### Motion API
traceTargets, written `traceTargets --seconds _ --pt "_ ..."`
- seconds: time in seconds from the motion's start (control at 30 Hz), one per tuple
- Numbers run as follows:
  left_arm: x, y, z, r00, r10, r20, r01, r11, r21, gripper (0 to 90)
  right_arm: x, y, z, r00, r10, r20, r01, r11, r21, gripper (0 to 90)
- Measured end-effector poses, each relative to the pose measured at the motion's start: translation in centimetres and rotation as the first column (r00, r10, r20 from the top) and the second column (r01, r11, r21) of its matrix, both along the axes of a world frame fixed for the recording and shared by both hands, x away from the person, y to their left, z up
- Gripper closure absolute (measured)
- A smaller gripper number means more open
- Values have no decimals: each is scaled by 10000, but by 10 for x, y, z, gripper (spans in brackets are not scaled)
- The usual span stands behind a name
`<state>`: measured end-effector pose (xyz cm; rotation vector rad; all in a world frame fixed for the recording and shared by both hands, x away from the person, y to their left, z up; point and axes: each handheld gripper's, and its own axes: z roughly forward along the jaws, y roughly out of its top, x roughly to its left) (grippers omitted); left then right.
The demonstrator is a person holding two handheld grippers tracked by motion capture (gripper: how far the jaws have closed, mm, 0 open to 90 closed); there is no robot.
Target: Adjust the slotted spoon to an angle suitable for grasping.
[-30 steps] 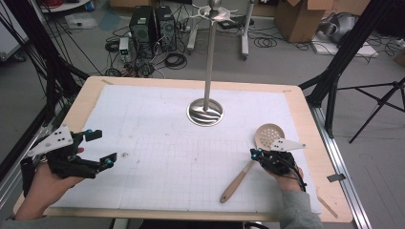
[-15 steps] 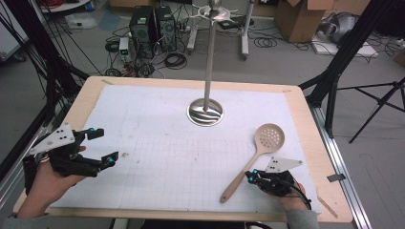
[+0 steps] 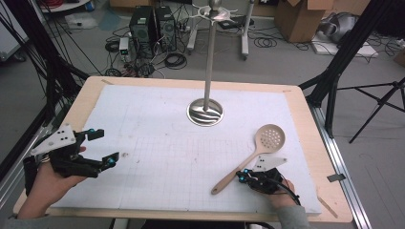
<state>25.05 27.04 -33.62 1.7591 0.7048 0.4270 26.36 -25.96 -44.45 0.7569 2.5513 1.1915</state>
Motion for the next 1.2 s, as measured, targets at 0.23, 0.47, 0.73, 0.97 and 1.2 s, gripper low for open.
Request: traceTargets --seconds 0.23,0.47,0.73,0.97,1.2 --pt "-3 2 -2 9999 106 -25 -106 9999 21 45 16 22 1 9994 -239 262 245 9994 -246 900" --pt "-9 11 -3 9995 314 -30 -313 9995 66 44 34 34 -2 9982 -503 324 506 9987 -72 900" --pt "-14 16 -4 9990 440 -43 -439 9990 90 44 50 52 -2 9911 -1182 616 1198 9926 -222 900" --pt "-15 17 -5 9990 446 -37 -445 9990 67 45 65 63 -4 9868 -1413 796 1450 9885 -430 900" --pt "-16 18 -6 9988 480 -52 -479 9988 84 45 78 66 -5 9844 -1621 680 1651 9854 -420 900"
